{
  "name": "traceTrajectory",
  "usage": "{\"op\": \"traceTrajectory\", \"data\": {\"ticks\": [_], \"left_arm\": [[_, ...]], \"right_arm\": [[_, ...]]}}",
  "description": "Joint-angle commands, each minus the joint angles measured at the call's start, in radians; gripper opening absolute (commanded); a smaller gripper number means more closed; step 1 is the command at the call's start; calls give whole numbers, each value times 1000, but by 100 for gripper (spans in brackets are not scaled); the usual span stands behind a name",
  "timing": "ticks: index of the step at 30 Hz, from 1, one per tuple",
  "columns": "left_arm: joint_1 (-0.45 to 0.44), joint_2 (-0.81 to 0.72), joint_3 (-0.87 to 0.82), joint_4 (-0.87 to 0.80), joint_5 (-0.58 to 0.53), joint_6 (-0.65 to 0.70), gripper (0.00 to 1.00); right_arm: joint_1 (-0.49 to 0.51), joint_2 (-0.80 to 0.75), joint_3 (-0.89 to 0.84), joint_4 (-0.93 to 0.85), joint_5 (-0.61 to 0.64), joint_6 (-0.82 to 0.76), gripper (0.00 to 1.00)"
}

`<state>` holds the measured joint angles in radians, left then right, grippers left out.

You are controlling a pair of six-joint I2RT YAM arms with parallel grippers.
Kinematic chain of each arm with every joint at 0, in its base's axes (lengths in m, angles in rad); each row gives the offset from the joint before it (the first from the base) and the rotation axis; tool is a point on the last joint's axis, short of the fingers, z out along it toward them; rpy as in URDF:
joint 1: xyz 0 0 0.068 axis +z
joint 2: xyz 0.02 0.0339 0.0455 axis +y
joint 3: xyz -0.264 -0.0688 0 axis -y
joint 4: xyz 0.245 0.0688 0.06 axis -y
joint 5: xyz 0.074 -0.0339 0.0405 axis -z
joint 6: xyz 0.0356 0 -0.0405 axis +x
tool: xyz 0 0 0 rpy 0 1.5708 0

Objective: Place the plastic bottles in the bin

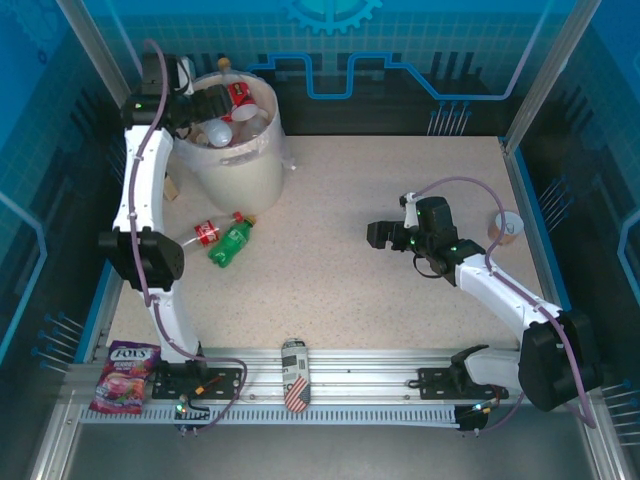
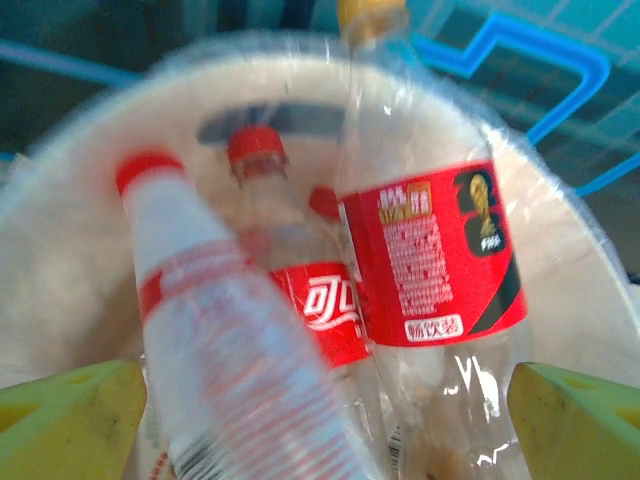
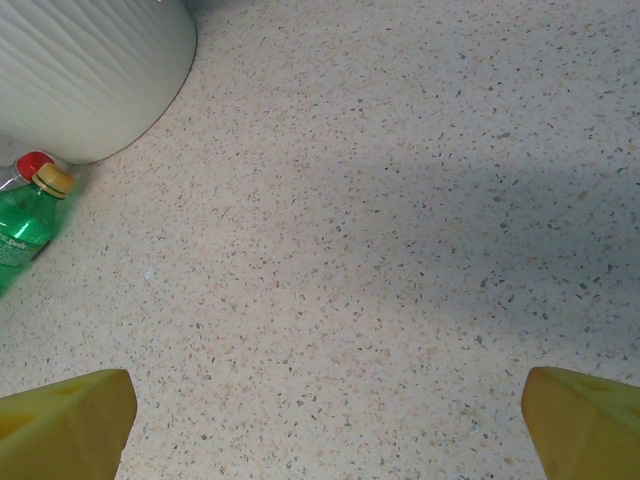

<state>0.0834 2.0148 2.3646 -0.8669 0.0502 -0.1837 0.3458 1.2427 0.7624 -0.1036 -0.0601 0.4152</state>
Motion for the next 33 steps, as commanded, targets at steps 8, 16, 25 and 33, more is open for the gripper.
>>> {"op": "traceTrajectory", "data": {"ticks": [8, 16, 25, 33], "left_arm": [[-1, -33, 29, -61, -67, 67, 82], [-43, -100, -240, 19, -38, 39, 60], [-42, -128, -324, 74, -27, 6, 56], [-36, -116, -141, 0, -42, 27, 67]], "right_arm": [[-9, 28, 17, 28, -22, 12, 100], [-4, 35, 22, 33, -23, 16, 100], [-4, 27, 14, 28, -18, 14, 100], [-4, 27, 9, 35, -18, 17, 100]]}}
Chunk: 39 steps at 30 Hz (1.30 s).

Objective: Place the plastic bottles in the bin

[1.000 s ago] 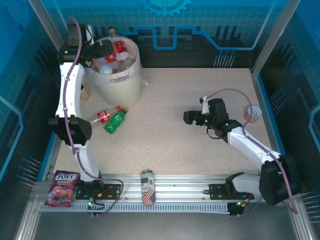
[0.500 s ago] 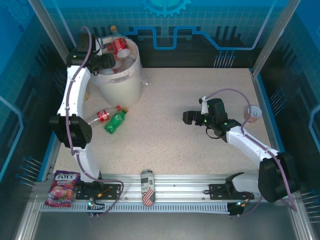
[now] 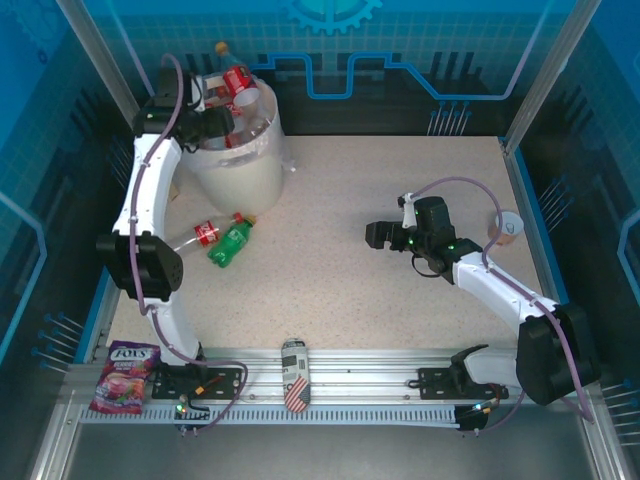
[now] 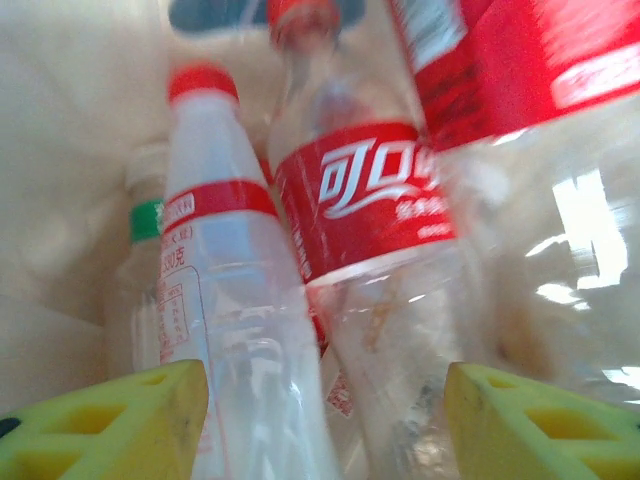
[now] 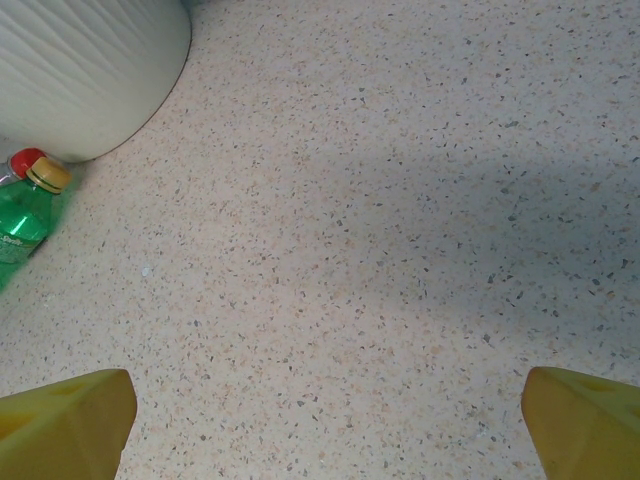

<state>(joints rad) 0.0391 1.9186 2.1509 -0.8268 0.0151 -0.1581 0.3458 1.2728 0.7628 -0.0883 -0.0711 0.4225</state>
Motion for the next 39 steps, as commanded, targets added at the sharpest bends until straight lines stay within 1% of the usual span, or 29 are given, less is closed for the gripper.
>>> {"op": "traceTrajectory", "data": {"ticks": [1, 5, 9, 12, 14, 18, 21, 24, 27, 31, 32, 34, 39], "left_arm": [[10, -24, 88, -41, -9, 1, 67], [18, -40, 135, -48, -17, 6, 69], [23, -48, 170, -108, -33, 37, 74], [41, -81, 138, -167, -31, 54, 77], [60, -136, 61, -167, -28, 57, 78], [96, -300, -163, -118, -42, 54, 79], [102, -424, -304, -112, -55, 45, 80], [102, -552, -461, -127, -45, 4, 80], [100, -683, -665, -122, 5, -72, 80], [100, -827, -977, -16, 134, -218, 78], [100, -843, -1033, 16, 163, -244, 78], [85, -849, -1125, 76, 176, -285, 78], [59, -759, -1211, 186, 124, -278, 83]], "right_arm": [[-2, -4, 8, 18, -7, 10, 100], [-4, -4, 8, 17, -8, 7, 100], [-4, -7, 7, 18, -6, 4, 100], [-4, -13, 1, 18, 0, 4, 100], [-4, -13, -3, 18, 1, 4, 100], [-5, -4, 0, 19, -3, 1, 100], [-5, 6, 8, 25, -7, 2, 100], [-5, 17, 15, 31, -11, 4, 100], [-5, 28, 20, 30, -12, -2, 100], [-7, 49, 31, 19, -19, -12, 100], [-7, 51, 34, 18, -22, -15, 100], [-7, 57, 42, 16, -31, -18, 100], [-7, 56, 52, 10, -36, -19, 100]]}}
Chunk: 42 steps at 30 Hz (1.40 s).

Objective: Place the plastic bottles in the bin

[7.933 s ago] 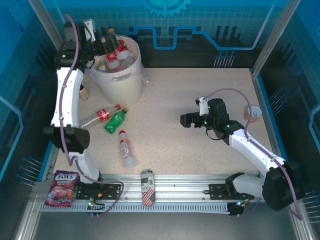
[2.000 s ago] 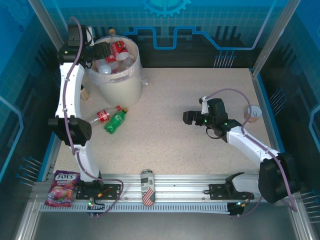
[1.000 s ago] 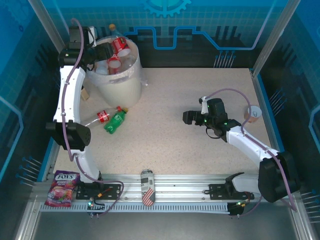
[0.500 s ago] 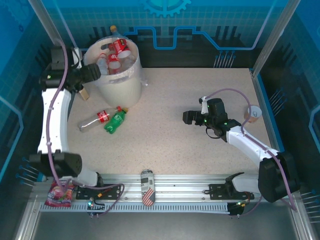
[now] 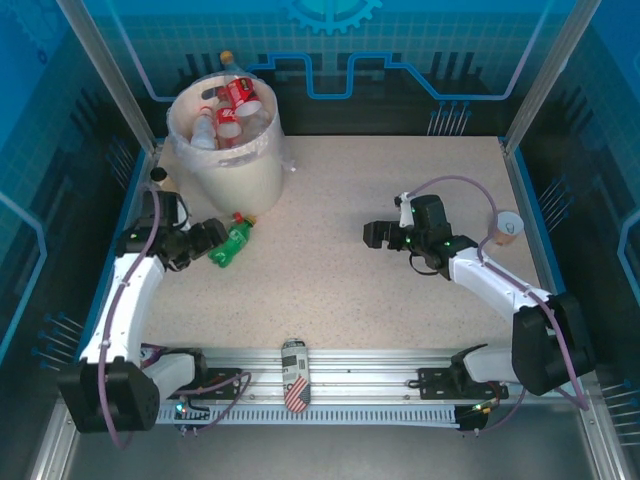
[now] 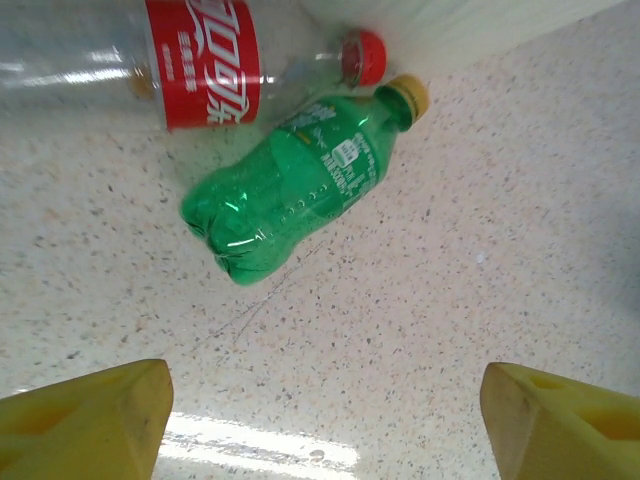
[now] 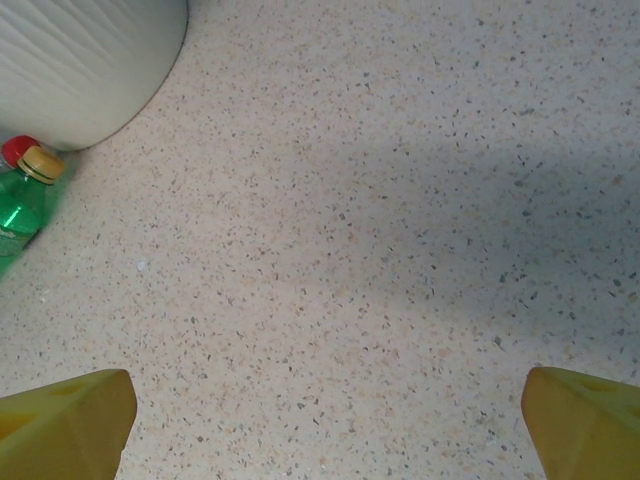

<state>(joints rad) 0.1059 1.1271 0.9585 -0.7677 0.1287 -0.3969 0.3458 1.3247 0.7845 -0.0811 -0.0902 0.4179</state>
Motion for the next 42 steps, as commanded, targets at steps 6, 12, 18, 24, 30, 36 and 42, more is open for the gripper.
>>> {"op": "traceTrajectory", "data": {"ticks": [6, 12, 18, 24, 30, 36, 42], "left_arm": [[-25, 176, -34, 216, -84, -4, 86], [-37, 310, -19, 297, -109, 4, 88], [-64, 370, -57, 348, -73, -12, 87], [-150, 379, -92, 317, -66, -35, 87], [-261, 290, -165, 283, -74, -112, 87], [-261, 279, -121, 264, -187, -76, 88], [-272, 435, -22, 338, -180, -41, 90]], "right_arm": [[-7, -7, 12, 4, -6, -3, 100], [-7, 2, 24, 1, -9, -4, 100], [-7, 8, 25, 4, -6, -4, 100], [-4, 13, 21, 11, -12, 4, 100], [-4, 15, 13, 23, -6, 11, 100], [-1, 38, 24, 32, -27, 10, 100], [0, 24, 14, 35, -19, 14, 100]]}}
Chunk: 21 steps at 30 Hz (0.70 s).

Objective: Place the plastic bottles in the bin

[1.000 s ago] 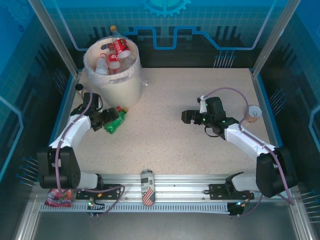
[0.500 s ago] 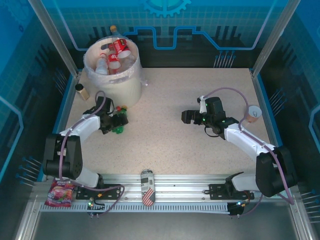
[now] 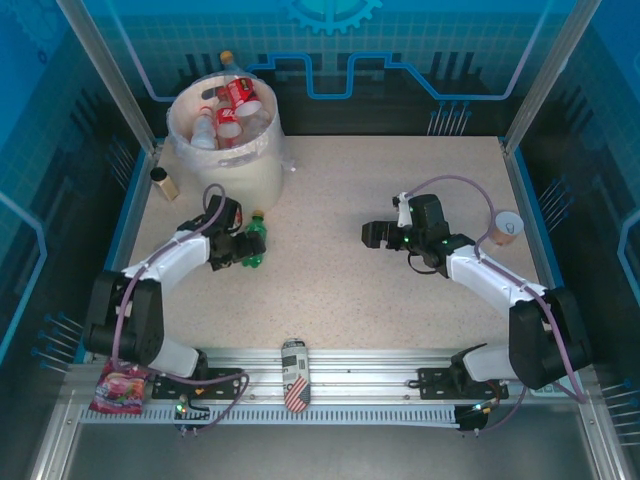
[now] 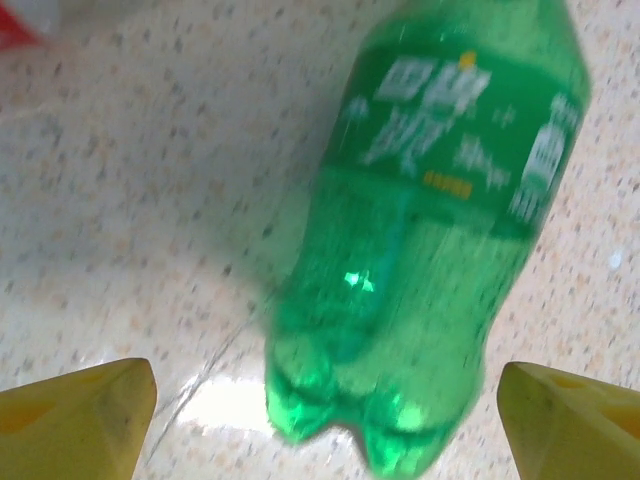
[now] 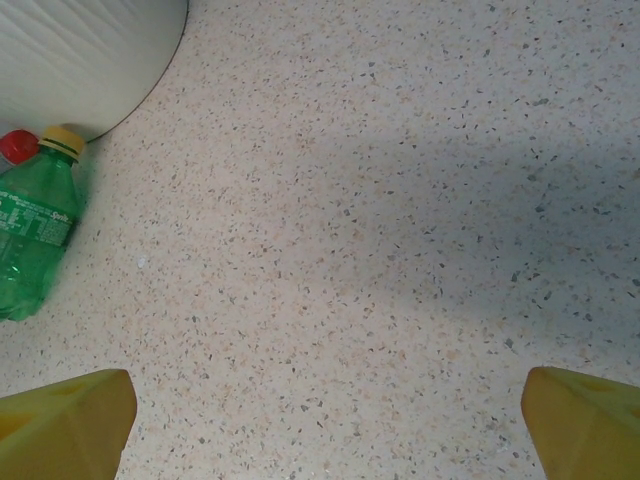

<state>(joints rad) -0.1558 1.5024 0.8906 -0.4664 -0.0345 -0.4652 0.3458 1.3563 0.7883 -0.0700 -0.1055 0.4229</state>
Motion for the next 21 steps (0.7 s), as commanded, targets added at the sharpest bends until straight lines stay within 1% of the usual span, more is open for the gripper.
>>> {"op": "traceTrajectory", "data": {"ticks": [1, 7, 12, 14, 18, 21], "left_arm": [[-15, 84, 61, 41, -20, 34, 91], [-23, 209, 141, 58, -25, 72, 92], [-40, 241, 157, 69, -51, 86, 88], [-46, 244, 156, 73, -61, 90, 85], [-52, 237, 150, 71, -72, 92, 71], [-61, 219, 140, 61, -79, 95, 66]], "right_arm": [[-1, -14, 6, 23, 1, 10, 100], [-4, -43, -12, 0, 27, -1, 100], [-4, -40, -10, 4, 23, 6, 100], [-4, -34, -8, 8, 18, 10, 100], [0, -27, -6, 18, 7, 10, 100], [1, -29, -5, 19, 6, 10, 100]]}}
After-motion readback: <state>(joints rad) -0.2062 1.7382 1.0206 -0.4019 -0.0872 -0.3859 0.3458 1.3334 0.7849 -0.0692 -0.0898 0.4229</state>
